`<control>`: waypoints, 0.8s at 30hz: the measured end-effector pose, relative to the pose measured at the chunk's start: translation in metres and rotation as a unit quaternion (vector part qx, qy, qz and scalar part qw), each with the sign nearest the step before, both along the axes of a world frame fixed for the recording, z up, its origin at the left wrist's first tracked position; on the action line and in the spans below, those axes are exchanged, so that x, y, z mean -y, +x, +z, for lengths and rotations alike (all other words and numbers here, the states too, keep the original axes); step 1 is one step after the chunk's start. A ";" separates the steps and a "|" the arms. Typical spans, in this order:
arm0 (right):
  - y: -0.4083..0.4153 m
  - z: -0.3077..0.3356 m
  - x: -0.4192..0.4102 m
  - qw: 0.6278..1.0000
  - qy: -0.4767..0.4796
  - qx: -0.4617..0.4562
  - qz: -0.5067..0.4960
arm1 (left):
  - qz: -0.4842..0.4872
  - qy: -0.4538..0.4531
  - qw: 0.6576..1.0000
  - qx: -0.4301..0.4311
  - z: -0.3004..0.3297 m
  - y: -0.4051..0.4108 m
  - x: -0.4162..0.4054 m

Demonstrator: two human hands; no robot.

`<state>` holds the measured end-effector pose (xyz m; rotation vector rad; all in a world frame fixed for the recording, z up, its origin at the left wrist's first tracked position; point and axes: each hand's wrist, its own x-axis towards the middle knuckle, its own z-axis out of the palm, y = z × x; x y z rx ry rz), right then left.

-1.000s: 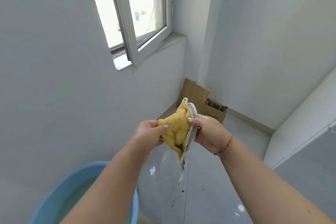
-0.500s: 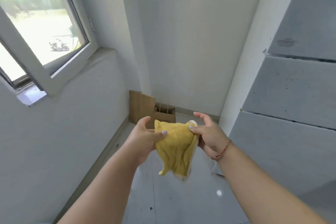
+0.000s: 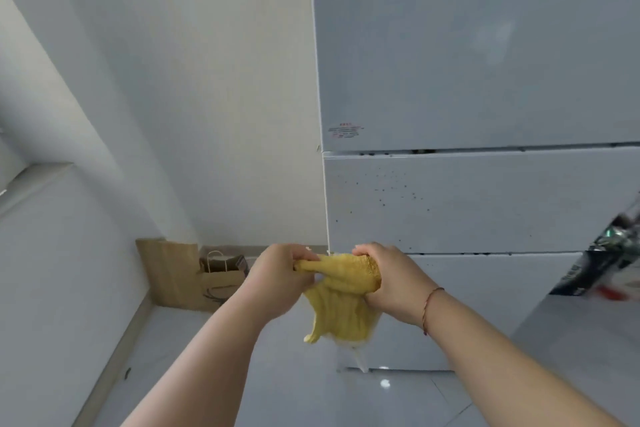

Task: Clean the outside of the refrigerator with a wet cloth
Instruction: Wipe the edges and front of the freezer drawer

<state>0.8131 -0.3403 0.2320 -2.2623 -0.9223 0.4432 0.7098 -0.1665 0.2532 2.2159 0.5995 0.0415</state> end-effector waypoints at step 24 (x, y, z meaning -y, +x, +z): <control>0.113 0.009 0.113 0.629 0.497 -0.562 -0.204 | 0.284 -0.103 0.915 0.267 0.047 0.159 0.038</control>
